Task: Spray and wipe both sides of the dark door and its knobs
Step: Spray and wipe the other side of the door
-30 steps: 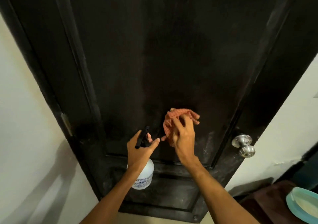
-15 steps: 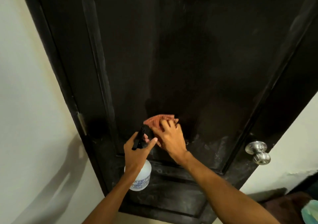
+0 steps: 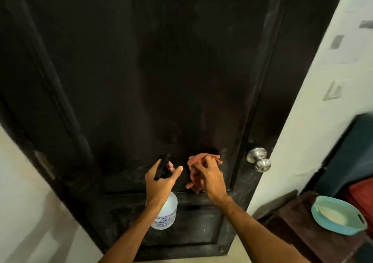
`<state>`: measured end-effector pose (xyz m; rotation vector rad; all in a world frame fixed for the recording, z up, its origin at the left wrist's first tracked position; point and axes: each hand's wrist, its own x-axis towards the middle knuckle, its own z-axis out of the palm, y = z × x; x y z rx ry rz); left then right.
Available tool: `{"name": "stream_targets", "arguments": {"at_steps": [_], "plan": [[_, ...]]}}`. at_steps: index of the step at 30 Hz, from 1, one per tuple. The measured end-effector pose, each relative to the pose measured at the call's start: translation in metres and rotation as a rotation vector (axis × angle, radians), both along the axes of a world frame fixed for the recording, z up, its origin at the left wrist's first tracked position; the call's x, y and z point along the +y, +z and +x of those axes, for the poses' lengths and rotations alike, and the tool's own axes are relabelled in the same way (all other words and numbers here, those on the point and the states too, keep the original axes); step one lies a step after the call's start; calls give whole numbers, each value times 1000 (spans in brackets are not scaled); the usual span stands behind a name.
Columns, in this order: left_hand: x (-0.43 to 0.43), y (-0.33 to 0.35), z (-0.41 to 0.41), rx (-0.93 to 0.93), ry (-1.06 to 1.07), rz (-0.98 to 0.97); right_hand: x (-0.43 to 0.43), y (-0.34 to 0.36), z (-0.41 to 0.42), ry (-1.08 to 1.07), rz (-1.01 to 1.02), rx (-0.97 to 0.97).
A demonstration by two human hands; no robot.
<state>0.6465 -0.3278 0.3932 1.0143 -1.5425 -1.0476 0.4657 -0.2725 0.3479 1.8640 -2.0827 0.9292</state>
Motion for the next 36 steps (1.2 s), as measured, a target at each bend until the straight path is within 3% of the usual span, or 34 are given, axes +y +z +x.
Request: {"name": "stream_targets", "arguments": {"at_steps": [2, 4, 6, 8, 11, 13, 18, 24, 30, 36], "plan": [[4, 5, -15, -4, -47, -24, 13, 14, -16, -62, -189, -205], [3, 12, -29, -8, -79, -75, 16, 52, -38, -308, -459, -322], [8, 7, -39, -19, -105, -83, 15, 63, -57, -498, -596, -464], [16, -1, -45, -34, -115, -69, 13, 40, -50, -606, -507, -488], [24, -9, -59, -68, -151, -8, 31, -19, -29, -550, -319, -573], [26, -1, -79, -66, -187, -18, 38, -20, -45, -506, -352, -630], [29, 5, -104, -68, -218, -74, 17, 51, -76, -465, -567, -521], [41, -1, -116, -67, -258, -52, 42, -10, -63, -455, -430, -630], [31, 21, -126, -21, -244, -83, 13, 111, -95, -349, -708, -445], [32, 33, -119, 31, -261, -81, 33, 59, -78, -375, -573, -451]]}}
